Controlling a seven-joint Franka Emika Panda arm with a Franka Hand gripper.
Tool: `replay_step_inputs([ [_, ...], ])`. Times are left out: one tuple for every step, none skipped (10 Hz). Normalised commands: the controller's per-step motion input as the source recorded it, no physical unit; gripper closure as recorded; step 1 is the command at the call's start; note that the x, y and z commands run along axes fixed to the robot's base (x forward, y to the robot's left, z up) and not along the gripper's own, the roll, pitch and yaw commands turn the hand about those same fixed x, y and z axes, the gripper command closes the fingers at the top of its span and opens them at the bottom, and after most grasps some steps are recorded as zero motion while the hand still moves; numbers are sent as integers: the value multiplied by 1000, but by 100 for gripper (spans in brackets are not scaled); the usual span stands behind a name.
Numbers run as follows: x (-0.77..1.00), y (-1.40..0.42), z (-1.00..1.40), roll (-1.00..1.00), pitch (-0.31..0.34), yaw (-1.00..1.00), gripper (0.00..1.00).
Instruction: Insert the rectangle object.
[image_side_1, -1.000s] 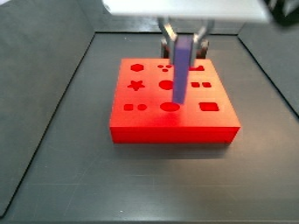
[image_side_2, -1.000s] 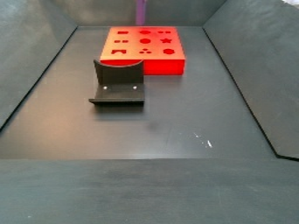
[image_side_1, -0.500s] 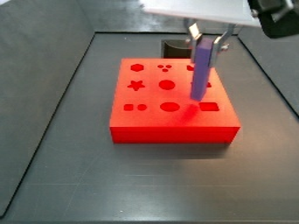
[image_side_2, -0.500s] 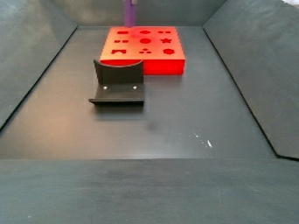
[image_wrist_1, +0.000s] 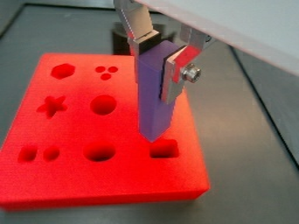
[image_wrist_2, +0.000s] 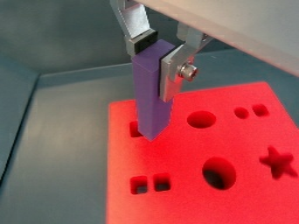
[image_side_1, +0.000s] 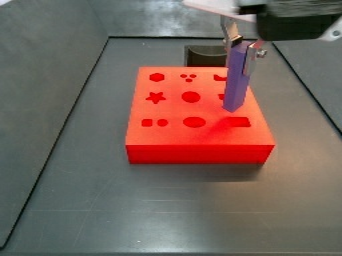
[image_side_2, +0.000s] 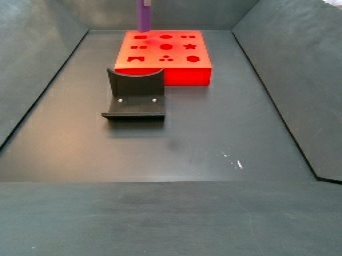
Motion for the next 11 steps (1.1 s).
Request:
replay_step_inputs([
  [0,0,0,0,17,-1000,100],
  [17,0,-34,0,0,-994,100],
  [34,0,-29,0,0,-963,100],
  [37,0,-20,0,0,-957,100],
  [46,0,-29,0,4,-943,100],
  [63,-3,-34,0,9,-920,100],
  [129,-60,-74,103,30,-771,100],
  [277,-214,0,103,69,-583,100],
  [340,-283,0,90,134,-440,100],
  [446,-269,0,117,197,-291,100],
  [451,-134,0,139,236,-251,100],
])
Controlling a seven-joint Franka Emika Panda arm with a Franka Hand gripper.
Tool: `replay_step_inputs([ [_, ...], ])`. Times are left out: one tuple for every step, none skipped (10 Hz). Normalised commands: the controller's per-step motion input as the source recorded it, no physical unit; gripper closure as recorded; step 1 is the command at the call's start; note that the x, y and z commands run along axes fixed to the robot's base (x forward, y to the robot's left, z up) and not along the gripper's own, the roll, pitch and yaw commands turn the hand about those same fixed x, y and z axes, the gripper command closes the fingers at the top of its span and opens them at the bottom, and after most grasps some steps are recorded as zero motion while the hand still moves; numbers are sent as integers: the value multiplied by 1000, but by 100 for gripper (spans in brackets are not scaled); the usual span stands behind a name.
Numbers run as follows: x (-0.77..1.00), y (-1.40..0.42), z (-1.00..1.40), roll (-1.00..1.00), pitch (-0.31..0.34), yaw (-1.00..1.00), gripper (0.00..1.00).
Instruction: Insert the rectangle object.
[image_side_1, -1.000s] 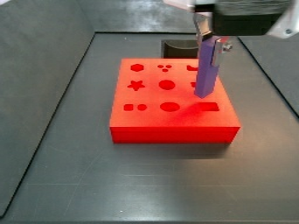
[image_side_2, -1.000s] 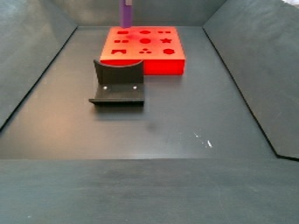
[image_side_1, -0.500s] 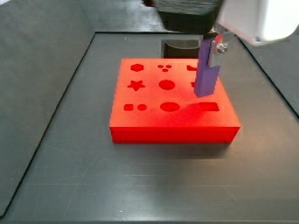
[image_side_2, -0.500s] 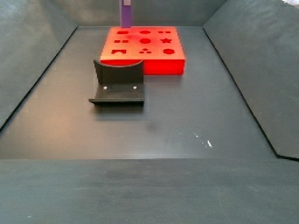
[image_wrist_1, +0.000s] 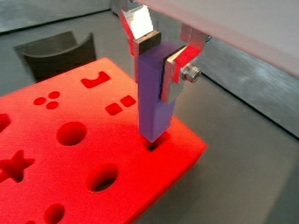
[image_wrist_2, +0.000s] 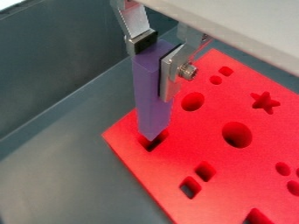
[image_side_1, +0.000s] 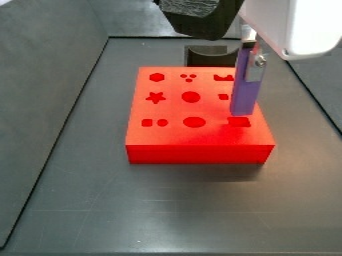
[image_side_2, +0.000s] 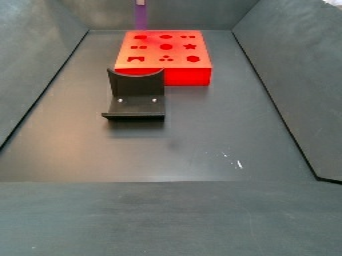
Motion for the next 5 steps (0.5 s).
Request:
replay_step_inputs([
  [249,0,-111,187,259,-311,100],
  [149,0,-143,193,293,-469,100],
  [120,0,-97,167,286,-489,100],
  [197,-43,-43,76,234,-414,100],
  [166,-60,-9,9,180,-220,100],
])
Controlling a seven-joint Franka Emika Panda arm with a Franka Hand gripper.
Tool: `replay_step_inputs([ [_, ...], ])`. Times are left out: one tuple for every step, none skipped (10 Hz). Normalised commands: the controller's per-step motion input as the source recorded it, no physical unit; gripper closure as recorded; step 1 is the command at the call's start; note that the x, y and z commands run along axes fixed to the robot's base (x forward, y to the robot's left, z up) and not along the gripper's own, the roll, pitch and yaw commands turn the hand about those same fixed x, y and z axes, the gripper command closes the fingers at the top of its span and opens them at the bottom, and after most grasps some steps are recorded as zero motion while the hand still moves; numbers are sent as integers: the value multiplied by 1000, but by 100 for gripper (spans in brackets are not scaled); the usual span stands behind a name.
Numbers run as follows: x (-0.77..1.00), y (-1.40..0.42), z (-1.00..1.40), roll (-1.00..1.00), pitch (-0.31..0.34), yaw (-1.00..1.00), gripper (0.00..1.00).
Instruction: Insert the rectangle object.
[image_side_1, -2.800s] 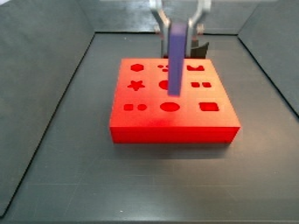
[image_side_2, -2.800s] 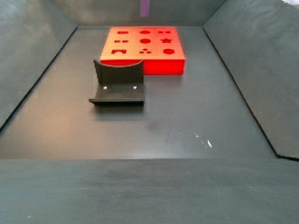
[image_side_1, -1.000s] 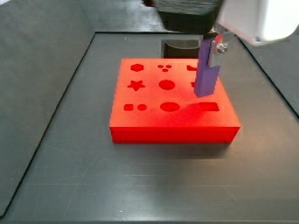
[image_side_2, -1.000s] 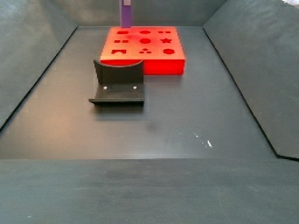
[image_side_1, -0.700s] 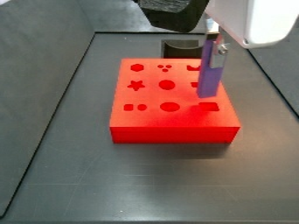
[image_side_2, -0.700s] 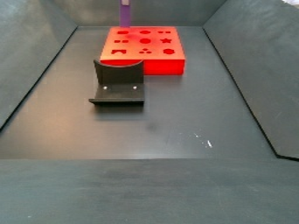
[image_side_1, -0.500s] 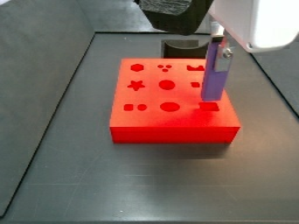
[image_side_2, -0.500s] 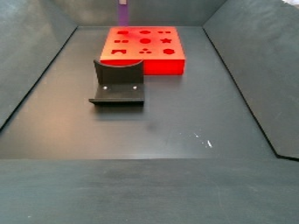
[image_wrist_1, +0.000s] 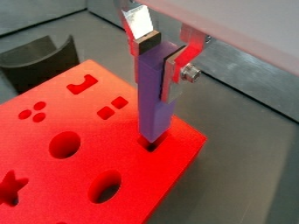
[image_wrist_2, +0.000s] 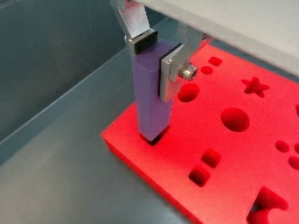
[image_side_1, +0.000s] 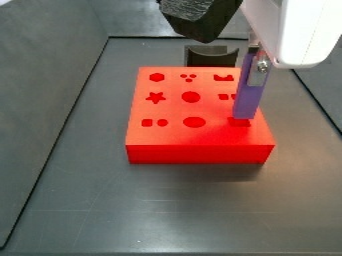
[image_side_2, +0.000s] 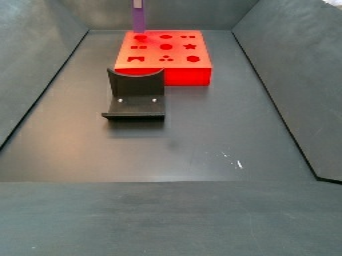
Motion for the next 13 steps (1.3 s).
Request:
replay_step_inputs([
  [103,-60,-46,0,131,0,100],
  [69,-40,-183,0,106,94,100],
  [0,-11,-254,0,93,294,100],
  [0,0,-257,0,79,380,100],
  [0,0,-197,0,73,320,100],
  [0,0,-160,0,96,180,100],
  [0,-40,-111,0,96,77,100],
  [23,-31,-123,0,94,0,100],
  [57,-31,-86,6,67,0,100],
  [206,-69,-180,61,53,-63,100],
  [426,-163,-306,154,101,-200,100],
  [500,-203,-246,224,163,-234,100],
  [334,-137,-217,246,167,-206,100],
])
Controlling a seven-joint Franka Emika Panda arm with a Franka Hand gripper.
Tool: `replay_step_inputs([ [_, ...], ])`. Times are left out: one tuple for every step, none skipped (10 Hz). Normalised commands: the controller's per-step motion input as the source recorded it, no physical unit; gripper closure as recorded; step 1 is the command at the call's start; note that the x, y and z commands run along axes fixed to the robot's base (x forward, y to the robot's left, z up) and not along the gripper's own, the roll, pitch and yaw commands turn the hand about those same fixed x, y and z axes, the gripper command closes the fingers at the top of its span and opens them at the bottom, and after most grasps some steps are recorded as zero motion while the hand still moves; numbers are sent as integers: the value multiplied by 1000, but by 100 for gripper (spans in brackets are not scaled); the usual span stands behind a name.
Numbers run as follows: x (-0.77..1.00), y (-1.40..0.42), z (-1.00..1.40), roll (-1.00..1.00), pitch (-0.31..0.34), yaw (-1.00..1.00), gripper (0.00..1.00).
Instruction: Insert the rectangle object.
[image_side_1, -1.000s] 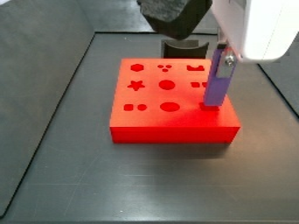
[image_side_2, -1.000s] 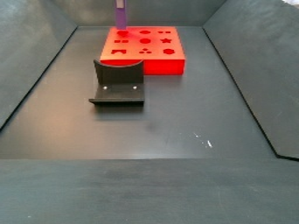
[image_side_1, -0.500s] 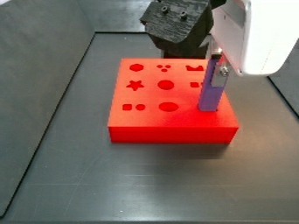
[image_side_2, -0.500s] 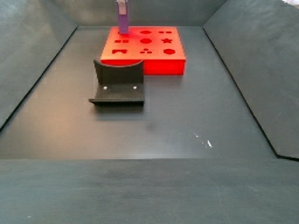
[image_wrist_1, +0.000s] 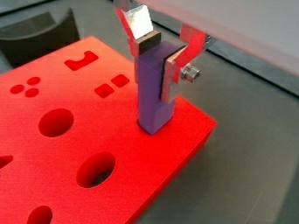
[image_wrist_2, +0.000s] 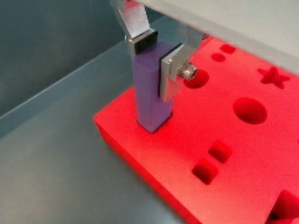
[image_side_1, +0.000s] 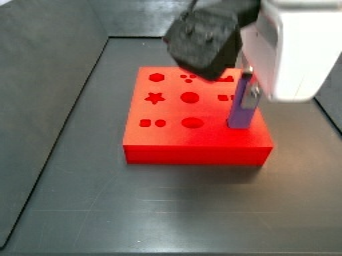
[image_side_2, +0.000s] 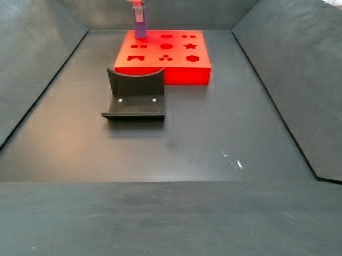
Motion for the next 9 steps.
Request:
replay_step_inputs([
  [203,-100,-183,203,126,-100,100],
  [223,-74,-209,194,127,-114,100],
  [203,-46,-263,199,131,-114,100],
  [211,0,-354,170,131,-71,100],
  [157,0,-471,179,116,-34,100],
  [137,0,-557,196,101,-20,100],
  [71,0,-489,181,70,-3,100],
  [9,6,-80,46,16,-6,100],
  [0,0,0,0,0,0,100],
])
